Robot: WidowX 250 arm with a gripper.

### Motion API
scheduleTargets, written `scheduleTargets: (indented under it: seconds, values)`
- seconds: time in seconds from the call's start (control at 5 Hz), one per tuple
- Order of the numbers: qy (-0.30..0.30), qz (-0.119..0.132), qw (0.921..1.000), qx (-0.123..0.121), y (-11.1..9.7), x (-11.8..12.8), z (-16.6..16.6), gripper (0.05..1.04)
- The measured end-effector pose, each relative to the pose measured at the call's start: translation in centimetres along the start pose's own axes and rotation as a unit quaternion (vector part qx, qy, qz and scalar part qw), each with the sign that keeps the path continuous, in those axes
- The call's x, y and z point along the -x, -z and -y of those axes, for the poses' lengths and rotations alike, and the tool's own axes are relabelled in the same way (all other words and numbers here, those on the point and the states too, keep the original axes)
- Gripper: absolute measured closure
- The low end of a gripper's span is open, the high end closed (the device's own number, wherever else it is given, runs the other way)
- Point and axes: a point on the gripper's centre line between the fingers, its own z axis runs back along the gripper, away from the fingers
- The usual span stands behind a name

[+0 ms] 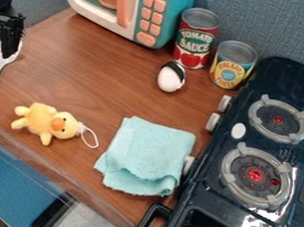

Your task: Move the blue towel in the middle of the oven and white spatula

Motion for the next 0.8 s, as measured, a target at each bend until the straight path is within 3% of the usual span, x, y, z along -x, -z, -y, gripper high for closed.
scheduleTargets:
  seconds: [0.2,0.4,0.8]
  values:
    - [0.0,-0.012,0.9999,0.003,1.0,0.2,0.3,0.083]
    - [0.045,-0.019,0.9987,-0.013,1.0,0.7,2.7,0.083]
    - [0.124,0.008,0.9916,-0.036,-1.3,0.5,7.4,0.083]
